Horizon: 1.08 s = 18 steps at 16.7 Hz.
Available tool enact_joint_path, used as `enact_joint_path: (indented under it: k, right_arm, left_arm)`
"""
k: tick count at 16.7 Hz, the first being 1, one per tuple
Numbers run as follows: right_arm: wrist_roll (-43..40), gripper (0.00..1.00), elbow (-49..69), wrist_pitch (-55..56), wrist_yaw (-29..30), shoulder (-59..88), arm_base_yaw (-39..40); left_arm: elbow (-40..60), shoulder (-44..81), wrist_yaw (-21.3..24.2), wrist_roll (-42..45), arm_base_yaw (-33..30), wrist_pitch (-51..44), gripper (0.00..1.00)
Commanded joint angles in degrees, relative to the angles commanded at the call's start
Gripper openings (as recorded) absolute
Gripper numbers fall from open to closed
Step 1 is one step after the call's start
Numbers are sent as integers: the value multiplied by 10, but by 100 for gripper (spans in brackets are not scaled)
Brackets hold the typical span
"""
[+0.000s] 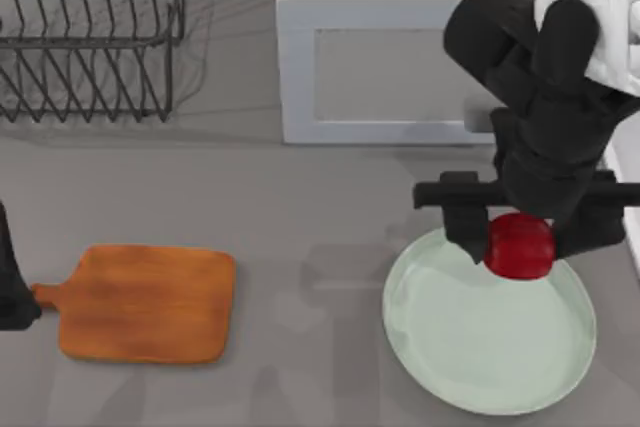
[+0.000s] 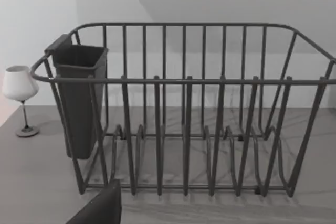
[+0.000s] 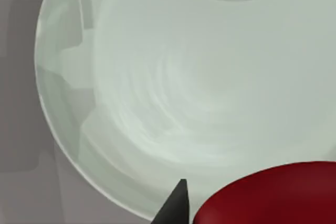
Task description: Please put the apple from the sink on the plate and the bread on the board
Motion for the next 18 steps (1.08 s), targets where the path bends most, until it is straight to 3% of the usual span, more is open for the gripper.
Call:
enact_joint_path:
  k: [13,18]
  right_arm:
    - [0,98,0,0,0,0,0]
    - [0,100,0,0,0,0,0]
  left_arm:
    - [0,0,0,0,0,0,100]
    - [0,0,0,0,0,0,100]
